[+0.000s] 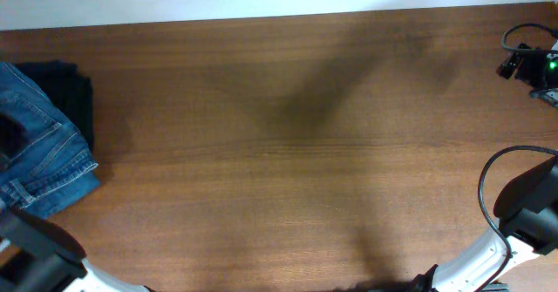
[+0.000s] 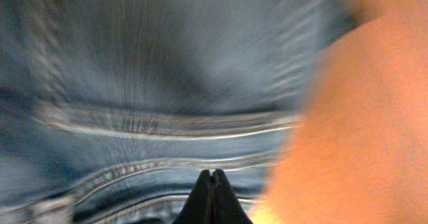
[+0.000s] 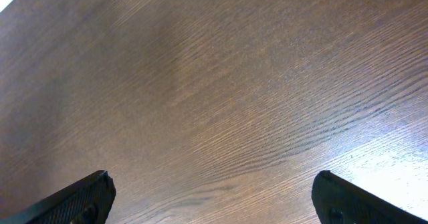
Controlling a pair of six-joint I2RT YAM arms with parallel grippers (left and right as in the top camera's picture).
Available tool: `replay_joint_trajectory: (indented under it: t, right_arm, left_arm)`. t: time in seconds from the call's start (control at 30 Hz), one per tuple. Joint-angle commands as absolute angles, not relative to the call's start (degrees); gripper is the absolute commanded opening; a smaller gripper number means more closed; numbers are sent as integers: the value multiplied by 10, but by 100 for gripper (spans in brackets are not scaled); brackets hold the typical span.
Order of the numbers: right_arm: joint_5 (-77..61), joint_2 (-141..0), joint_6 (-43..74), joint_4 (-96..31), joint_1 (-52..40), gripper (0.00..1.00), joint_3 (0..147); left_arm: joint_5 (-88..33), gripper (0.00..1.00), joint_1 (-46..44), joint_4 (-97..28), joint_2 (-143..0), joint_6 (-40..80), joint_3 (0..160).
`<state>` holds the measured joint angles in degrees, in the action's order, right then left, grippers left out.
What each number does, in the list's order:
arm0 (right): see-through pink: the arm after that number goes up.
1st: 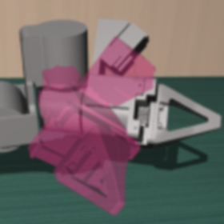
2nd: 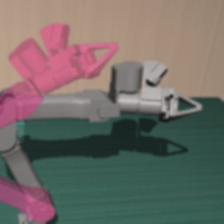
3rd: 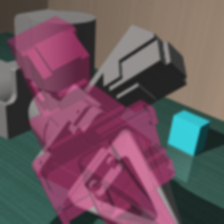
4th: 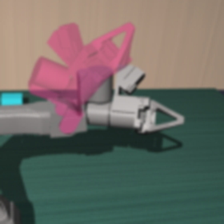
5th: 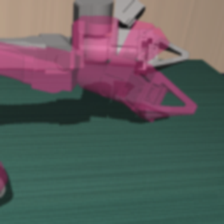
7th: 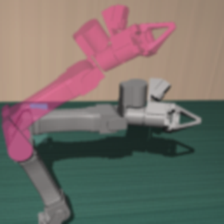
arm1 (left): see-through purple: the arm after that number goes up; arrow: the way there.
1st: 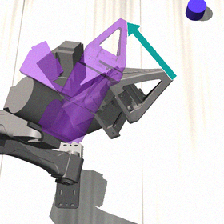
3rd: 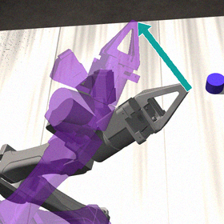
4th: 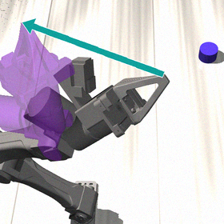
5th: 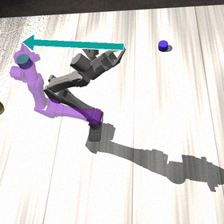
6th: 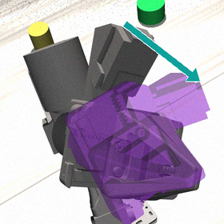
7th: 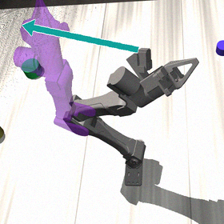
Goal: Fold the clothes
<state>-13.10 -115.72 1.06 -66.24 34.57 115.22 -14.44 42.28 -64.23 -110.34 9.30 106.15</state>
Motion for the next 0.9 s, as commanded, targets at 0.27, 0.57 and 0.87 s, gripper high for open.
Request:
replay_joint_trajectory:
  t: [0.27, 0.57, 0.87]
  right_arm:
    - [-128, -1153, 10, -662, 345, 99, 1153]
    - [-128, -1153, 9, -662, 345, 99, 1153]
    - [-128, -1154, 9, -662, 345, 99, 1153]
  left_arm:
    - [54, 4, 419, -613, -1016, 98, 1140]
    - [76, 21, 423, -632, -1143, 98, 1140]
    - [73, 56, 426, -690, -1281, 98, 1140]
